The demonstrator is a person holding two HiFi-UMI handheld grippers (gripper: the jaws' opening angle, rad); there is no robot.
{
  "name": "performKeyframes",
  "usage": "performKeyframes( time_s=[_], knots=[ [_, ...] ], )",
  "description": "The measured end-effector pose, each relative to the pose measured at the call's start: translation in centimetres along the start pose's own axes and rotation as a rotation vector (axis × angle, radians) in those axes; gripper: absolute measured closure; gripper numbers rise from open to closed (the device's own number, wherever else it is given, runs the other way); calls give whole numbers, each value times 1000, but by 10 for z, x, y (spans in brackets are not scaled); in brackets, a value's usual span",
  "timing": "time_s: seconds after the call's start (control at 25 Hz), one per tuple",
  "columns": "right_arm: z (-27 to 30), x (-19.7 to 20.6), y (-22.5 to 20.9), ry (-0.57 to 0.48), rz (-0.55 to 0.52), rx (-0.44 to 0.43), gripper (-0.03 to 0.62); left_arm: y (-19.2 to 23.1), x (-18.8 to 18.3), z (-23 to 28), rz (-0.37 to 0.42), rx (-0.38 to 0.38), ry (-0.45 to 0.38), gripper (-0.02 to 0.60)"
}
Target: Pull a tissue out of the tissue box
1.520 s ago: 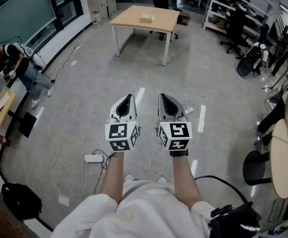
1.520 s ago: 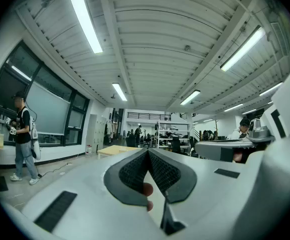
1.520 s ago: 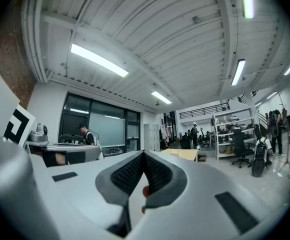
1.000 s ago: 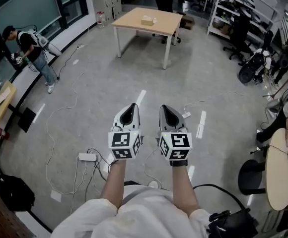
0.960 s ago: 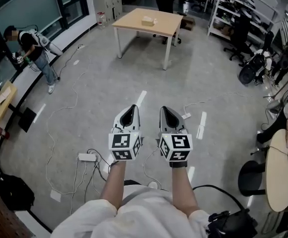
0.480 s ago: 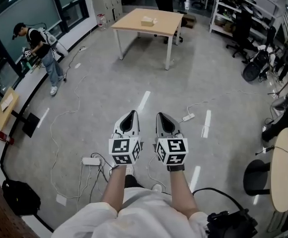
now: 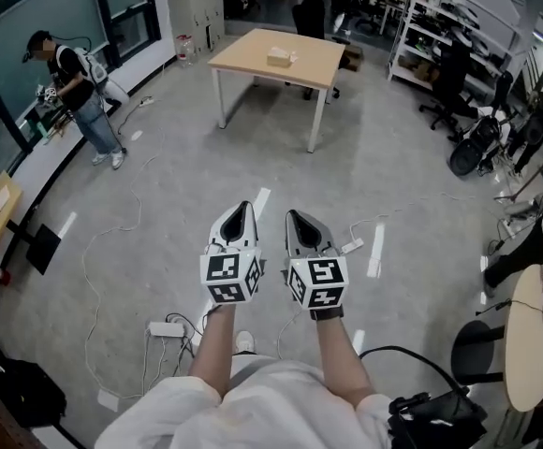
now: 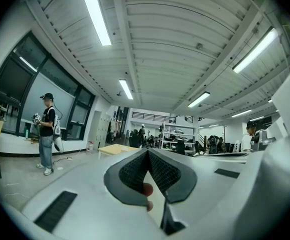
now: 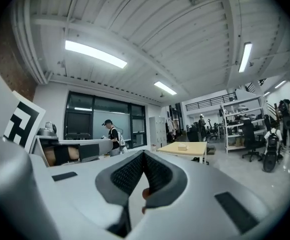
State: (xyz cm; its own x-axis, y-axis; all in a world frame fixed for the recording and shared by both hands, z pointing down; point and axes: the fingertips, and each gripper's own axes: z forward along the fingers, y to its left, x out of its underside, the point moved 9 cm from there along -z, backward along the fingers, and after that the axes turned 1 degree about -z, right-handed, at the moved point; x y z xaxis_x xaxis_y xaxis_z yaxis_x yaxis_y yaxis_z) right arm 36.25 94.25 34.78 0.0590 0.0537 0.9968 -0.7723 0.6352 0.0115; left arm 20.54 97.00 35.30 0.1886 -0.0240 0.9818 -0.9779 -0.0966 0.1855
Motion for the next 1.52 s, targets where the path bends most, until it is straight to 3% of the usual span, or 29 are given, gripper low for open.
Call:
performKeyframes(
  time_s=[0.32, 0.56, 0.68, 0.8, 1.04, 1.2, 1.52],
  knots=[
    [94, 7, 57, 6, -61, -8, 592, 96, -18, 15, -2, -36, -47, 591],
    [130, -2, 65, 10, -82, -11, 592, 128, -12, 31, 7, -38, -10, 591],
    [147, 2, 54, 38, -137, -2, 592, 130, -4, 49, 0, -30, 4, 591],
    [164, 7, 35, 46, -103, -7, 592, 131, -2, 73, -2, -38, 2, 591],
    [207, 2, -9, 35, -64, -18, 592, 130, -3, 132, 106, -100, 29, 591],
    [235, -15, -47, -16, -38, -12, 592, 123, -10, 173, 130, -89, 9, 591],
    [268, -21, -94, -44, -34, -51, 592, 107, -11, 234, 55, -65, -28, 591]
  ],
)
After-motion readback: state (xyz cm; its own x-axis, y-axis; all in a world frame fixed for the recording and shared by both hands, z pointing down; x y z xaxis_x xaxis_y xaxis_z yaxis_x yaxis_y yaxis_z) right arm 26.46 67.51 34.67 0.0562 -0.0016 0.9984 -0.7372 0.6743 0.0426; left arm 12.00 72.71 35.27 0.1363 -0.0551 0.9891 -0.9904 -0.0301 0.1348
